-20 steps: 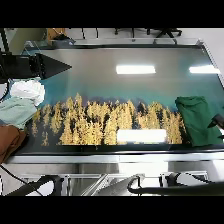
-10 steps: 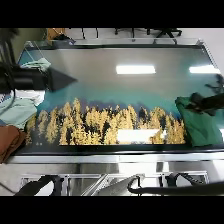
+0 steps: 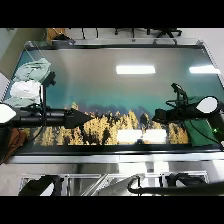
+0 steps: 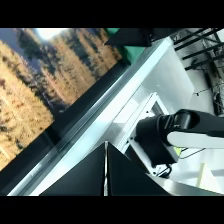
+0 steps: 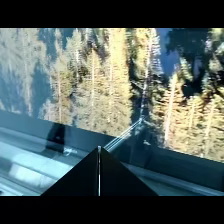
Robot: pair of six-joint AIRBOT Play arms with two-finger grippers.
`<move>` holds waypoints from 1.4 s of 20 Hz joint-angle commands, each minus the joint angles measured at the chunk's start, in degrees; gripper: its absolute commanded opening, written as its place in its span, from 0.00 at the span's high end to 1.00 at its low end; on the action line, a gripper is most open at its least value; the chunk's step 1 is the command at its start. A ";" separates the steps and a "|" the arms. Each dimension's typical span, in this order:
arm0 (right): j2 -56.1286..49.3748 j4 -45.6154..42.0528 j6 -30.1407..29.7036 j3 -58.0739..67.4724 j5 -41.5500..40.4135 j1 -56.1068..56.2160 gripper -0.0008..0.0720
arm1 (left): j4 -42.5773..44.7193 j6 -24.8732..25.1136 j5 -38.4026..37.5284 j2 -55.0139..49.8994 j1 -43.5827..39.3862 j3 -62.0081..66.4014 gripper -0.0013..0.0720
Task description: Fold the shirts.
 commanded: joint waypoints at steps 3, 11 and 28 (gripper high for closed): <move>0.24 1.46 -0.13 -0.61 -0.59 1.42 0.96 | 0.37 -0.31 2.73 1.57 -0.83 -4.09 0.95; 0.22 1.49 -0.13 -0.61 -0.59 1.42 0.96 | 0.37 -0.31 2.82 1.60 -0.83 -4.09 0.95; 0.24 1.49 -0.13 -0.61 -0.59 1.42 0.96 | 2.43 -0.33 6.27 1.55 -0.81 -3.98 0.95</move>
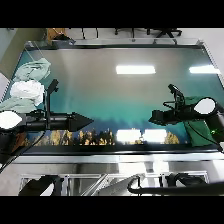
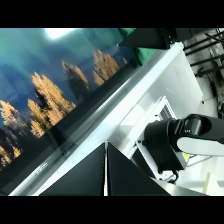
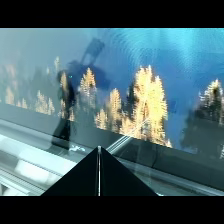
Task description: Fold the shirts.
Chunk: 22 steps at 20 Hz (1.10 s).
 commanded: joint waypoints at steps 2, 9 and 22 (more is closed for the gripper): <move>0.02 0.00 0.04 -0.02 0.02 0.04 0.96 | 6.91 -0.98 3.48 -0.07 0.02 0.74 0.95; 0.04 0.00 0.04 -0.02 0.02 0.04 0.96 | 32.79 -10.51 0.02 -10.19 0.00 18.18 0.95; 0.02 0.00 0.04 -0.02 -0.04 0.04 0.96 | 68.24 -18.71 -2.73 -41.07 5.42 50.84 0.02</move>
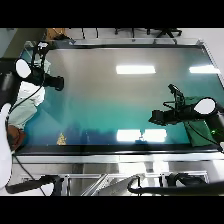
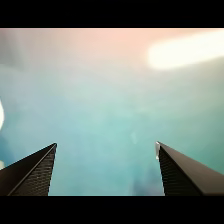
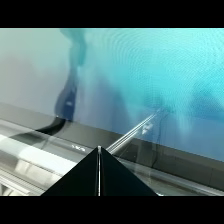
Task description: Fold the shirts.
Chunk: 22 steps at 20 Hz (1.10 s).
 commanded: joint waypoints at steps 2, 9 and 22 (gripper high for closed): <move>-0.11 0.02 0.04 -0.02 -0.04 0.04 0.96 | 4.94 -0.94 -1.70 -10.40 4.11 10.05 0.02; -0.33 0.02 0.00 -0.02 -0.02 0.04 0.96 | 2.69 -1.22 -5.62 -21.46 11.96 18.91 0.95; -0.92 0.02 0.02 -0.02 -0.61 0.04 0.96 | -39.30 6.51 -9.11 4.50 -2.38 -10.36 0.96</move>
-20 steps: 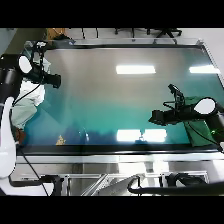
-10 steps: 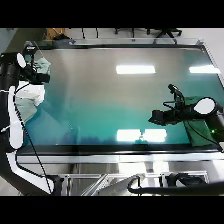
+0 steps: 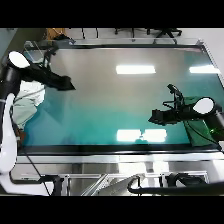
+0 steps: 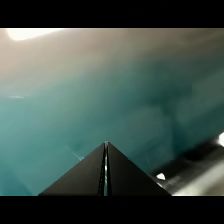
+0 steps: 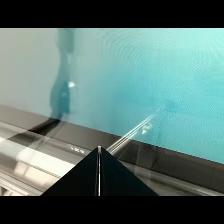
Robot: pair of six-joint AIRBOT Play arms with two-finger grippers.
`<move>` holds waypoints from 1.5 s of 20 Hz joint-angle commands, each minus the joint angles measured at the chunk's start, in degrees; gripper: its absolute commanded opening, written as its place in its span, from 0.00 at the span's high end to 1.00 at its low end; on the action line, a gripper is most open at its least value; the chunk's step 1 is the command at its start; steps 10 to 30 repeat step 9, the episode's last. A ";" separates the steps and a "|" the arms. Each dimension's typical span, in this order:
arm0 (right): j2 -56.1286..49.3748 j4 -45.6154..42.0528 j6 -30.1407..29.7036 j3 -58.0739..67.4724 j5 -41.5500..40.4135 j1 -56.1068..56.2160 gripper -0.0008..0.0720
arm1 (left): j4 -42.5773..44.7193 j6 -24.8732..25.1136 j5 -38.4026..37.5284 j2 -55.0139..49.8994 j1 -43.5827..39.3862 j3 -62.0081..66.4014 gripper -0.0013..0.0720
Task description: Fold the shirts.
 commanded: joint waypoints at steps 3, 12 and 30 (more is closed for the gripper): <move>-0.04 0.02 0.00 -0.02 -0.02 0.04 0.96 | -3.72 -2.82 4.98 14.73 -10.99 -20.65 0.96; -0.04 0.02 0.00 -0.02 -0.02 0.04 0.96 | -3.69 -6.34 10.16 22.64 -15.96 -29.31 0.96; -0.04 0.02 0.00 -0.02 -0.02 0.04 0.96 | -3.69 -6.34 10.16 22.64 -15.96 -29.31 0.96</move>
